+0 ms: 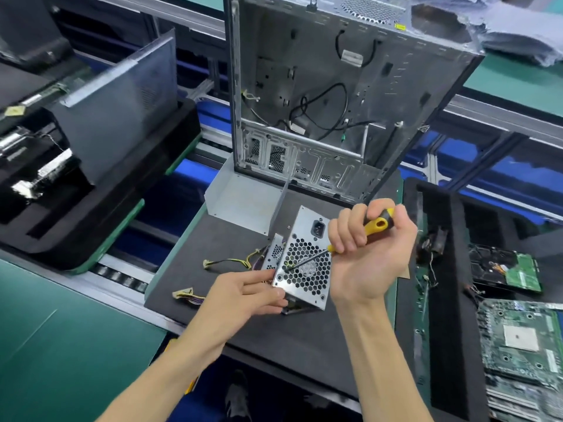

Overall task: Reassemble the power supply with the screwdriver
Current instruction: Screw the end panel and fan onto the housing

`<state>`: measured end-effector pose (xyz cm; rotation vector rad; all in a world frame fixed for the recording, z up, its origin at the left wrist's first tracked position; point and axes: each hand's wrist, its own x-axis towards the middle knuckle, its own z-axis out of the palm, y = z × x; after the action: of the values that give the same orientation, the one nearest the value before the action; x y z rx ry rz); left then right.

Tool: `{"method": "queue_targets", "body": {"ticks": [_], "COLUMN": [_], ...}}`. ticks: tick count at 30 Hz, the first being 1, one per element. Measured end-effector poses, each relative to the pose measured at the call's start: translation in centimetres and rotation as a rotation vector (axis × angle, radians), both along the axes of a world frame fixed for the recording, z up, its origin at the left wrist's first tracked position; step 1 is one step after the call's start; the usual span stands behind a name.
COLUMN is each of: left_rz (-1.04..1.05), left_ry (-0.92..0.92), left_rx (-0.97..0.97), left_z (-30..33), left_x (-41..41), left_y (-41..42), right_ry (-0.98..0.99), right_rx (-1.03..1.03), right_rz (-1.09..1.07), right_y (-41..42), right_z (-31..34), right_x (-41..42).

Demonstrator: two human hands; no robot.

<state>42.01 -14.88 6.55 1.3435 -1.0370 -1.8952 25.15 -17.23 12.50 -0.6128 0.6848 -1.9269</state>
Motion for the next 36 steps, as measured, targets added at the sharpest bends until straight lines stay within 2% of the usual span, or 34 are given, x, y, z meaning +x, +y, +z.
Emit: {"method": "queue_targets", "body": {"ticks": [23,30,36], "left_rz": [0.04,0.042,0.043], "left_ry": [0.075,0.069,0.07], "left_rx": [0.056,0.057,0.06], "left_z": [0.4,0.3,0.0], "left_x": [0.0,0.2,0.2], "left_y": [-0.3,-0.3,-0.5], "right_ry": [0.206,0.386,0.514], "right_rx": [-0.093,-0.068,-0.039], "right_rz": [0.108,0.217,0.224], "right_y": [0.6,1.1,1.2], "right_z": [-0.7,-0.4,0.4], "right_x": [2.1,3.0,3.1]}}
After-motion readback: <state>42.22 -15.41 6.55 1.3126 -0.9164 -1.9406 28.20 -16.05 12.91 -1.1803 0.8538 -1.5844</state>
